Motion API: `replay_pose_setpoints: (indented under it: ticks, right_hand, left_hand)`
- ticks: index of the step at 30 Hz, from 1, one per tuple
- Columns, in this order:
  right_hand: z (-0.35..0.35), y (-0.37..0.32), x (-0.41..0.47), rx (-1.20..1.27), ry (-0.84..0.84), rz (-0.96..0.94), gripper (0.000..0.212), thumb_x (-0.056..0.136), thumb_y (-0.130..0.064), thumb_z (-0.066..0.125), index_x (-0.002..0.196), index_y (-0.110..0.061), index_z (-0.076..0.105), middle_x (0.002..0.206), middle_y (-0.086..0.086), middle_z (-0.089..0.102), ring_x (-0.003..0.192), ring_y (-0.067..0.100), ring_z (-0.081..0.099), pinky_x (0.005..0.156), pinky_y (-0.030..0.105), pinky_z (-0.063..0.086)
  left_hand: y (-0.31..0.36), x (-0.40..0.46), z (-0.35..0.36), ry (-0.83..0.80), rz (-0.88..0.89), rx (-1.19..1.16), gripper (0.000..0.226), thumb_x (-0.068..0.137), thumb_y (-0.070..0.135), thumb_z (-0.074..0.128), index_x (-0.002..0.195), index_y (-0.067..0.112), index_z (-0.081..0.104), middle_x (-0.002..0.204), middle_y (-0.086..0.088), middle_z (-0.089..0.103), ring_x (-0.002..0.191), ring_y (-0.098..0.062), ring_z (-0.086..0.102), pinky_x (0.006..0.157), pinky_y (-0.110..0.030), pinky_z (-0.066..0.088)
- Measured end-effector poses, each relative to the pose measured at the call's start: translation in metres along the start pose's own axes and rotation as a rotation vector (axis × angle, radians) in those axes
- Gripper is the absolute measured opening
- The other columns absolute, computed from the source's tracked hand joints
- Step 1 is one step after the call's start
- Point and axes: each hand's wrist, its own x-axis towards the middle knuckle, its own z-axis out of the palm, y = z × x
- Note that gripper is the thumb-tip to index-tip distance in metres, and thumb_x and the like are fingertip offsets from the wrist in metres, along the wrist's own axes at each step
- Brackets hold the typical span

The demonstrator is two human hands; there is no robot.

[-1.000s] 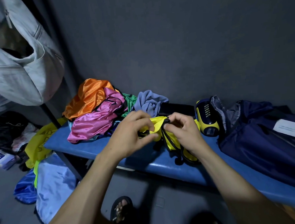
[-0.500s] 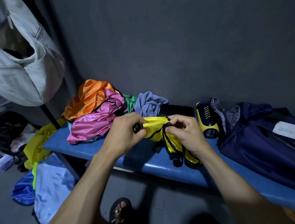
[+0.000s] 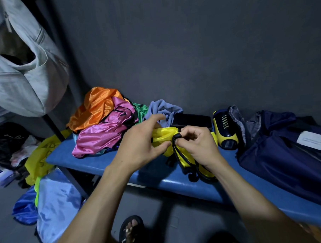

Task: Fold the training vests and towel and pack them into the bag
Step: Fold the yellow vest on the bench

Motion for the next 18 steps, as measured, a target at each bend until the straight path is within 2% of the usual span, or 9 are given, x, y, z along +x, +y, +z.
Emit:
replay_pose_setpoints:
  ticks: [1,3,7,9,11,15,18]
  right_hand:
    - [0.0,-0.001,0.0,-0.013,0.001,-0.005,0.016,0.076,-0.009,0.073,0.066,-0.021,0.069,0.072,0.005,0.068,0.069,0.011,0.058,0.065,0.025,0.045]
    - [0.0,0.0,-0.001,-0.046,0.004,-0.014,0.01,0.077,-0.013,0.073,0.069,-0.017,0.07,0.076,0.011,0.07,0.07,0.014,0.06,0.067,0.033,0.047]
    - [-0.004,-0.003,-0.003,-0.142,-0.027,-0.037,0.009,0.085,-0.009,0.075,0.077,-0.015,0.073,0.08,0.007,0.073,0.078,0.031,0.068,0.075,0.048,0.054]
    - [-0.009,-0.008,-0.004,-0.204,-0.04,-0.049,0.008,0.088,-0.009,0.075,0.085,-0.016,0.077,0.084,0.0,0.076,0.08,0.023,0.071,0.077,0.043,0.057]
    - [-0.02,-0.013,-0.004,-0.261,-0.028,-0.072,0.01,0.09,-0.009,0.075,0.093,-0.018,0.079,0.091,-0.008,0.078,0.088,0.01,0.073,0.084,0.034,0.058]
    - [-0.059,-0.027,0.001,-0.393,0.011,-0.094,0.012,0.093,-0.007,0.071,0.096,-0.016,0.079,0.093,-0.007,0.078,0.092,0.007,0.072,0.088,0.031,0.056]
    - [-0.101,-0.046,0.011,-0.494,0.041,-0.082,0.017,0.092,-0.001,0.069,0.093,-0.016,0.076,0.092,-0.005,0.077,0.091,0.009,0.072,0.09,0.034,0.054]
  left_hand:
    - [0.003,0.002,0.002,0.0,0.02,0.082,0.058,0.084,0.04,0.079,0.136,0.028,0.055,0.114,0.006,0.069,0.101,-0.019,0.067,0.081,-0.035,0.056]
    - [0.007,0.005,0.007,0.011,0.066,0.184,0.048,0.09,0.04,0.073,0.134,0.023,0.061,0.116,0.003,0.07,0.105,-0.023,0.066,0.08,-0.037,0.054]
    - [0.007,0.005,0.015,0.015,0.065,0.159,0.017,0.096,0.031,0.068,0.106,0.018,0.07,0.096,0.001,0.065,0.09,-0.026,0.063,0.067,-0.04,0.051]
    - [0.002,0.005,0.017,0.035,0.034,0.073,0.013,0.097,0.03,0.068,0.098,0.017,0.07,0.091,0.002,0.064,0.083,-0.023,0.061,0.067,-0.039,0.05]
    - [-0.002,0.007,0.012,0.097,-0.021,-0.027,0.012,0.097,0.029,0.068,0.096,0.017,0.07,0.089,0.004,0.065,0.08,-0.017,0.06,0.069,-0.032,0.047]
    - [-0.023,0.024,-0.015,0.203,-0.211,-0.162,0.007,0.098,0.026,0.067,0.093,0.021,0.069,0.084,0.009,0.067,0.078,-0.011,0.061,0.066,-0.014,0.04]
    - [-0.039,0.048,-0.05,0.211,-0.257,-0.175,0.004,0.097,0.022,0.068,0.093,0.022,0.069,0.087,0.005,0.07,0.085,-0.018,0.066,0.071,-0.029,0.044]
